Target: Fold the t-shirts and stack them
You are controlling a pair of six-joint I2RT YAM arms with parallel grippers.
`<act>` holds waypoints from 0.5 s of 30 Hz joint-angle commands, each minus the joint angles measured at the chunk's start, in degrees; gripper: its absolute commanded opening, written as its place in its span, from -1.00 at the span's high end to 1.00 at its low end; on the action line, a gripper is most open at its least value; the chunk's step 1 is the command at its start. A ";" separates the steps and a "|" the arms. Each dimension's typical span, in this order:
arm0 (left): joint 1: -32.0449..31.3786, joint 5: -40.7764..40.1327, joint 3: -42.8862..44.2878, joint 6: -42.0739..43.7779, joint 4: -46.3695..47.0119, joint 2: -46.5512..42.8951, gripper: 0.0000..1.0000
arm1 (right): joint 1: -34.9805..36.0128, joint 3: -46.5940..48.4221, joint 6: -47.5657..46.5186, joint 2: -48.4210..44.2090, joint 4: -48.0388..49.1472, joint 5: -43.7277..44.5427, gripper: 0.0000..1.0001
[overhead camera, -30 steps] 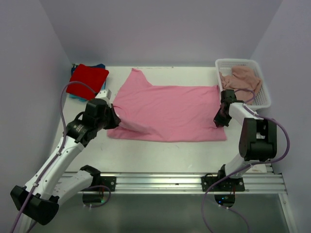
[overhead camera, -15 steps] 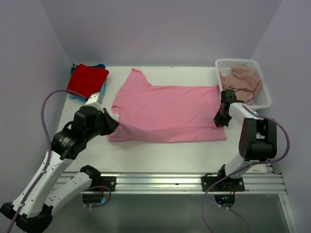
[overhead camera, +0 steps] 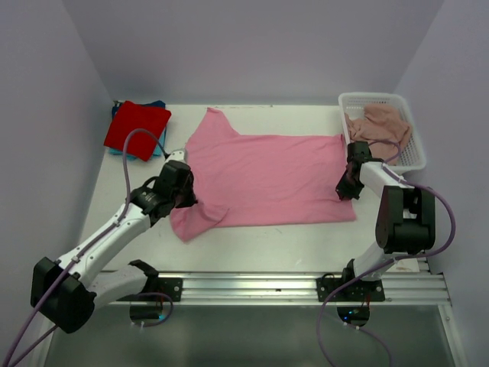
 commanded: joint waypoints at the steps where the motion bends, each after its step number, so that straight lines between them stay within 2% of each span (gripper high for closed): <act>1: -0.04 -7.43 3.39 3.94 7.47 2.65 1.00 | 0.19 -0.15 -0.31 -0.61 1.01 0.94 1.00; 10: 2.77 -14.30 9.02 10.71 10.81 8.54 1.00 | 0.19 -0.33 -0.31 -0.26 1.18 0.94 1.00; 15: 3.83 -15.01 10.60 13.52 13.88 10.22 1.00 | 0.19 -0.33 -0.31 -0.61 1.09 1.29 1.00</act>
